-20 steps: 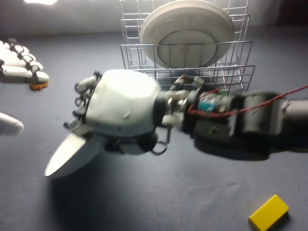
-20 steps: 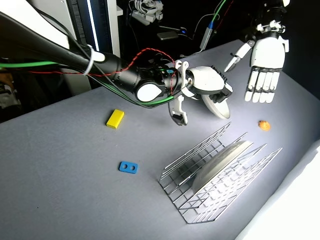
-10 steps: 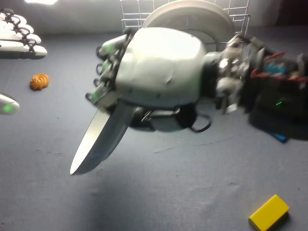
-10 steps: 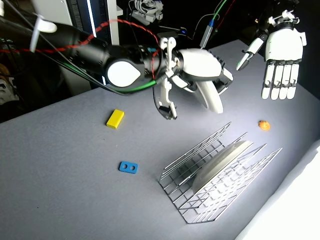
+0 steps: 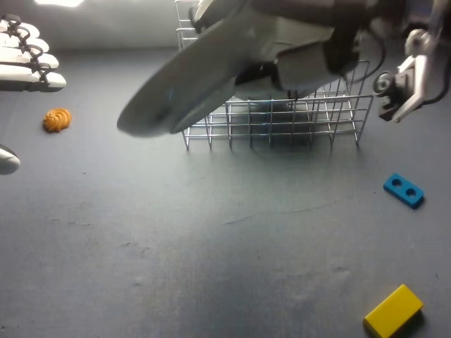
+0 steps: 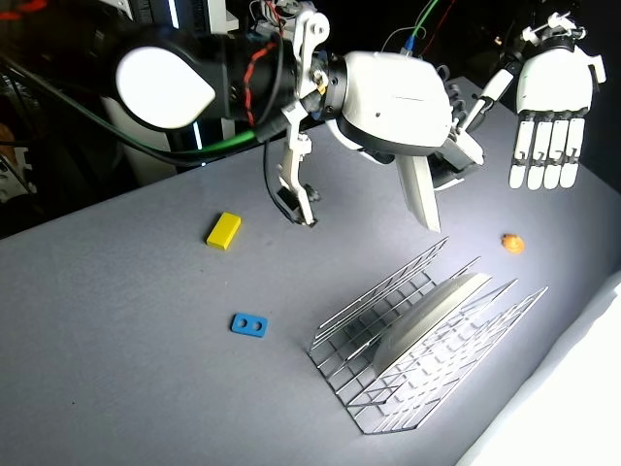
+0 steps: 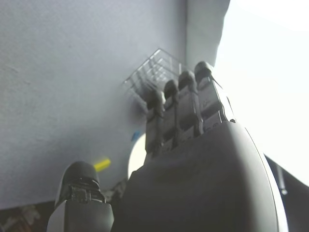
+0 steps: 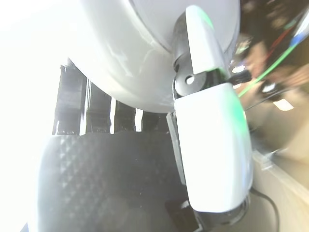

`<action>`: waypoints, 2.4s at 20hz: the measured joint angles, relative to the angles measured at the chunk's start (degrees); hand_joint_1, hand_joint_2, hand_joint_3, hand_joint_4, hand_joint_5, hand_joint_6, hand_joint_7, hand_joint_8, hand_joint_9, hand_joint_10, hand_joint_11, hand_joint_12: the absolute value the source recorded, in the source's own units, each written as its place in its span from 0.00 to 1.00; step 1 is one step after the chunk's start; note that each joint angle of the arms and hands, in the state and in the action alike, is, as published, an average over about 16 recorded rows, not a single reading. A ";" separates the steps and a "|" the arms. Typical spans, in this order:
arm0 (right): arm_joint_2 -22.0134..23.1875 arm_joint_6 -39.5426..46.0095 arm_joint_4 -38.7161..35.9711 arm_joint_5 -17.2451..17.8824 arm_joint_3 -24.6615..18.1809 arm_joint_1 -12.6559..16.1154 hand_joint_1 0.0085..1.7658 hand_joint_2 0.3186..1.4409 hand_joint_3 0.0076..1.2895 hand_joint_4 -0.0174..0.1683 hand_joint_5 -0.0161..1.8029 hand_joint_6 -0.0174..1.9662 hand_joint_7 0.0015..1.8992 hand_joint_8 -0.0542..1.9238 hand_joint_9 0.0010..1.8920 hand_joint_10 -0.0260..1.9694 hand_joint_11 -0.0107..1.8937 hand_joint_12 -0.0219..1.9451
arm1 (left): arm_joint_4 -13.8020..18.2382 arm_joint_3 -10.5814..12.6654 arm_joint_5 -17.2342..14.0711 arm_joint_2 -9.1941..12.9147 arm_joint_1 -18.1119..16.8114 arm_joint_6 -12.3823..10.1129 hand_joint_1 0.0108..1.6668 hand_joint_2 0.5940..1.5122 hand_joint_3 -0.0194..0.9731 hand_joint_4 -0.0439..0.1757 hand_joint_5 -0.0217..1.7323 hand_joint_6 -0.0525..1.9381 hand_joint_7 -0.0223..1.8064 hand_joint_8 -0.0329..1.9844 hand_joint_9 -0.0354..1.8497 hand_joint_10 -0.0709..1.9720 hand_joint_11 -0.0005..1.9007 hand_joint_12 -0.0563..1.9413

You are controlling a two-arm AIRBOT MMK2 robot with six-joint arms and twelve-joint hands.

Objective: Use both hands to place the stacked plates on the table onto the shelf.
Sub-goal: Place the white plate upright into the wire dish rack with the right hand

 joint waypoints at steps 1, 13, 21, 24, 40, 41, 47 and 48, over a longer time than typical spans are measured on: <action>0.55 2.51 0.01 -1.26 0.21 0.89 0.66 0.67 0.00 0.20 0.47 0.58 0.49 0.57 0.42 0.49 0.27 0.88 | 0.22 0.00 -0.11 0.04 -0.04 0.00 0.00 0.53 0.04 0.22 0.13 0.04 0.10 0.02 0.08 0.04 0.03 0.06; 1.48 21.21 0.08 -10.62 4.75 5.34 0.66 0.67 0.00 0.17 0.47 0.58 0.50 0.57 0.43 0.48 0.27 0.88 | 1.35 -0.01 -0.99 0.34 0.12 -0.01 0.00 0.52 0.04 0.22 0.13 0.04 0.10 0.02 0.09 0.04 0.04 0.06; -0.83 24.38 0.20 -11.73 8.92 4.50 0.66 0.67 0.00 0.17 0.47 0.58 0.49 0.58 0.43 0.47 0.26 0.88 | 2.21 -0.18 -1.52 0.34 0.42 -0.01 0.00 0.52 0.04 0.22 0.13 0.04 0.11 0.02 0.09 0.04 0.03 0.06; -1.76 24.25 0.26 -11.30 10.40 3.63 0.66 0.67 0.00 0.18 0.46 0.58 0.49 0.58 0.43 0.47 0.26 0.88 | 2.55 -0.33 -1.70 0.34 0.53 -0.01 0.00 0.52 0.04 0.22 0.13 0.04 0.11 0.02 0.09 0.04 0.03 0.06; -6.10 19.49 0.82 -5.54 16.47 -2.63 0.67 0.67 0.00 0.18 0.46 0.58 0.49 0.58 0.42 0.48 0.26 0.89 | 3.06 -0.91 -1.91 0.34 1.26 0.00 0.00 0.52 0.04 0.22 0.14 0.04 0.11 0.02 0.09 0.04 0.03 0.08; -6.28 19.19 0.85 -5.24 16.72 -2.95 0.67 0.67 0.00 0.18 0.46 0.58 0.49 0.58 0.42 0.48 0.26 0.88 | 3.07 -0.93 -1.91 0.34 1.32 0.00 0.00 0.52 0.04 0.22 0.14 0.04 0.11 0.02 0.09 0.04 0.02 0.09; -6.82 17.37 0.88 -3.88 17.52 -4.49 0.67 0.67 0.00 0.17 0.45 0.59 0.48 0.57 0.41 0.47 0.25 0.86 | 3.07 -1.07 -1.98 0.34 1.61 0.00 0.00 0.52 0.04 0.22 0.15 0.04 0.12 0.02 0.10 0.04 0.02 0.13; -6.84 17.00 0.88 -3.64 17.53 -4.70 0.66 0.67 0.00 0.16 0.45 0.59 0.48 0.56 0.41 0.46 0.25 0.86 | 3.06 -1.11 -2.00 0.34 1.67 -0.01 0.00 0.52 0.04 0.22 0.15 0.04 0.13 0.02 0.11 0.04 0.02 0.14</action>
